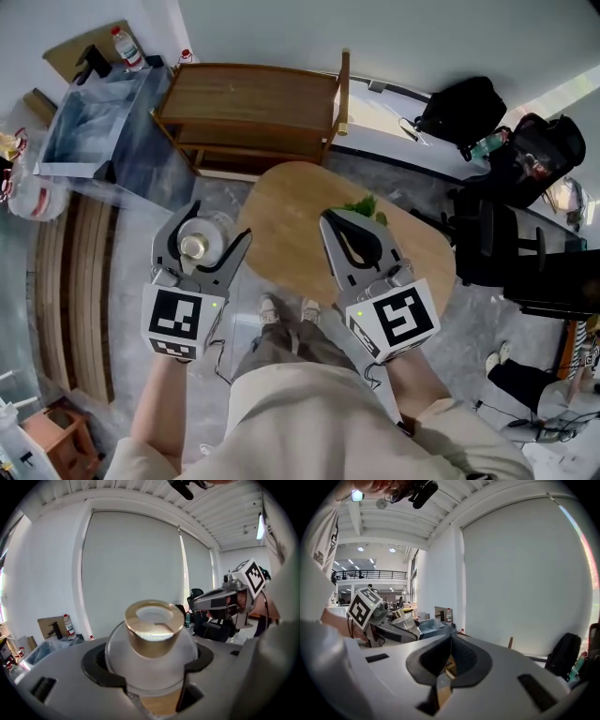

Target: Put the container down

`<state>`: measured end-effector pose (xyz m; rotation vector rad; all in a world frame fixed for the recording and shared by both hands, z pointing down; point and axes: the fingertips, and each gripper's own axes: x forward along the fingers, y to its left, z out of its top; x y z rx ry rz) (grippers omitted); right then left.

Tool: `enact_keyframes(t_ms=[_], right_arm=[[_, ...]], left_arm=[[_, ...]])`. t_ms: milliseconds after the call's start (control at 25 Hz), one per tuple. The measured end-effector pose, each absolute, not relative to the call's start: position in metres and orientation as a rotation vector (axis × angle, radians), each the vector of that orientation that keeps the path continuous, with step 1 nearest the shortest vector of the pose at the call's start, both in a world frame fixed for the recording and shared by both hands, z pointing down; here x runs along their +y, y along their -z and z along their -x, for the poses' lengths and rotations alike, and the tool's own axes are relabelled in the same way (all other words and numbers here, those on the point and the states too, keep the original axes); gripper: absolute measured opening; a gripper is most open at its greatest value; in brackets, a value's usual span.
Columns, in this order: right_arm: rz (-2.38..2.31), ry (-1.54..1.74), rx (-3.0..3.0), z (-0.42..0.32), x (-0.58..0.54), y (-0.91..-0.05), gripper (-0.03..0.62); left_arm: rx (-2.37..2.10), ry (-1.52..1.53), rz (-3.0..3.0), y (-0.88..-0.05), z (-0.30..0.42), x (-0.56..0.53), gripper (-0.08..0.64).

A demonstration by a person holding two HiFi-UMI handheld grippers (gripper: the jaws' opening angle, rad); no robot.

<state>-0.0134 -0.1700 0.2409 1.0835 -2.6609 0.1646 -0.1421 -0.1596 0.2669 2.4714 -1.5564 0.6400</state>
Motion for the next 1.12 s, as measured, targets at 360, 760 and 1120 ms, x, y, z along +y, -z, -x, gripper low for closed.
enact_keyframes(t_ms=[360,760,1120], right_arm=[[-1.032,-0.205,-2.634,0.037,-0.205,-0.295,-0.003],[-1.017,-0.345,-2.583,0.055,-0.238,-0.394,-0.003],[-1.007,-0.481,-2.465,0.060,-0.253,-0.518,-0.003]], left_arm=[[-1.483,-0.656,-2.502,-0.324,0.134,-0.204,0.339],[-1.393,-0.678,-2.474,-0.427,0.137,-0.247,0.339],[-1.325,-0.699,-2.409,-0.543,0.140,-0.269,0.339]])
